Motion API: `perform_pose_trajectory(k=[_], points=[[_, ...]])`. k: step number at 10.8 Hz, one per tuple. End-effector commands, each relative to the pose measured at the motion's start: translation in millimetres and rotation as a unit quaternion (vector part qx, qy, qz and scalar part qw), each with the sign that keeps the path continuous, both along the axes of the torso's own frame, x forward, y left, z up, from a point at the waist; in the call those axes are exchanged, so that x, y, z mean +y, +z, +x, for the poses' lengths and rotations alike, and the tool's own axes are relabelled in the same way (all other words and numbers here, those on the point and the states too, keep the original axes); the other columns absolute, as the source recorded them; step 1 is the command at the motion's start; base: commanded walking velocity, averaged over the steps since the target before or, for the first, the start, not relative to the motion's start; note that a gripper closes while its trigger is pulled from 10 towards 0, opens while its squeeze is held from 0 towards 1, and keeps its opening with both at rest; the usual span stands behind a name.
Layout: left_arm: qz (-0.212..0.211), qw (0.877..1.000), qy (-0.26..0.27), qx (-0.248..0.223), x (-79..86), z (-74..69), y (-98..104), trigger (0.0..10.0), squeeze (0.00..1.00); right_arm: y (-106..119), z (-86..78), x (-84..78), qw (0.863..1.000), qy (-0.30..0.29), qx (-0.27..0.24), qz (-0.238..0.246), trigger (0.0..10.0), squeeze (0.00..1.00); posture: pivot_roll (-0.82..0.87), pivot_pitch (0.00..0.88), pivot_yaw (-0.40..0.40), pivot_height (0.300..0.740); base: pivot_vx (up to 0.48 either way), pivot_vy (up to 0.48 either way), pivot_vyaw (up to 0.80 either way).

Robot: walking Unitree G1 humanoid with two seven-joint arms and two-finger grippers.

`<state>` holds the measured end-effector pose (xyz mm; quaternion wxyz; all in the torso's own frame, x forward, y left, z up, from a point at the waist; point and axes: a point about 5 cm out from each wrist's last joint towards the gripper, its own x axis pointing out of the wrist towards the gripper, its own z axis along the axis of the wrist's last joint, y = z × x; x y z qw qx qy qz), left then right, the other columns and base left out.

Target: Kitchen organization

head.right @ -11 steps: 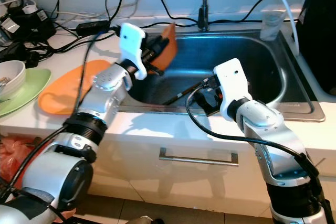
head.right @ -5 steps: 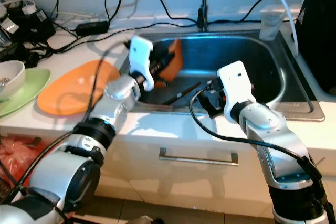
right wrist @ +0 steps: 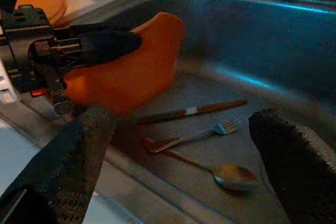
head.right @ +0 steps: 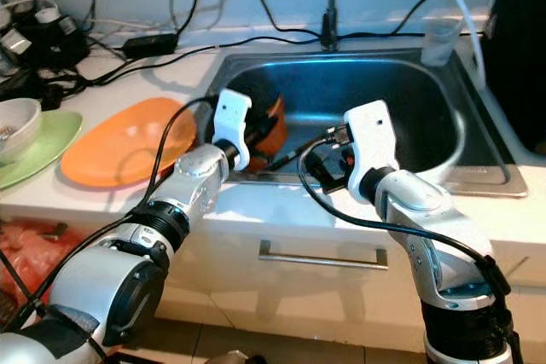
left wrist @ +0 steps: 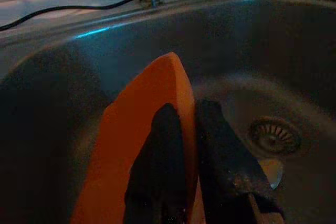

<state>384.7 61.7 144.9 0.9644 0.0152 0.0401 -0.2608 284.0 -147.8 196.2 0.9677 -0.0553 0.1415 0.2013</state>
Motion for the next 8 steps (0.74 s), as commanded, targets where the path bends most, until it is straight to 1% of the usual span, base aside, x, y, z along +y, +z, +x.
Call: perform_pose_trajectory(k=[1,2,3,4,5,6,7,8], points=[[0.013,1.000,0.008,-0.006,2.1,2.3,2.8,0.0,0.00,-0.7,-2.5,4.2,1.000,0.008,0.011,0.002,10.0,0.00,-0.14,0.000,0.137,0.740,0.000,0.000,0.00],[0.016,1.000,0.010,-0.003,1.3,1.7,0.9,0.3,0.00,-3.7,-4.0,5.2,1.000,0.006,0.025,0.009,10.0,0.00,-0.14,0.000,0.138,0.740,0.000,0.000,0.00],[0.020,1.000,0.009,0.000,-2.0,0.4,-1.7,0.5,0.00,-7.8,-7.0,6.1,0.999,0.010,0.039,0.005,10.0,0.00,-0.14,0.000,0.138,0.740,0.000,0.000,0.00],[0.019,1.000,0.006,0.001,-4.2,-0.2,-2.1,1.1,0.00,-8.8,-8.1,5.4,0.999,0.012,0.043,0.000,10.0,0.00,-0.14,0.000,0.137,0.740,0.000,0.000,0.00],[0.018,1.000,0.006,0.005,-6.2,-1.0,-3.6,2.5,0.00,-8.6,-8.2,4.9,0.999,0.014,0.043,-0.002,10.0,0.00,-0.14,0.000,0.136,0.740,0.000,0.000,0.00],[0.014,1.000,0.006,0.010,-7.6,-1.6,-4.9,3.5,0.18,-7.7,-8.1,6.5,0.999,0.020,0.041,-0.002,10.0,0.00,-0.13,0.000,0.136,0.740,0.000,0.000,0.00],[0.013,1.000,0.005,0.010,-9.4,-1.9,-4.8,9.1,1.00,-6.8,-8.3,9.0,0.999,0.025,0.039,-0.002,10.0,0.00,-0.13,0.000,0.137,0.740,0.000,0.000,0.00],[0.013,1.000,0.004,0.011,-9.8,-2.1,-5.0,10.0,1.00,-6.5,-8.1,9.5,0.999,0.023,0.037,-0.001,10.0,0.00,-0.13,0.000,0.137,0.740,0.000,0.000,0.00]])
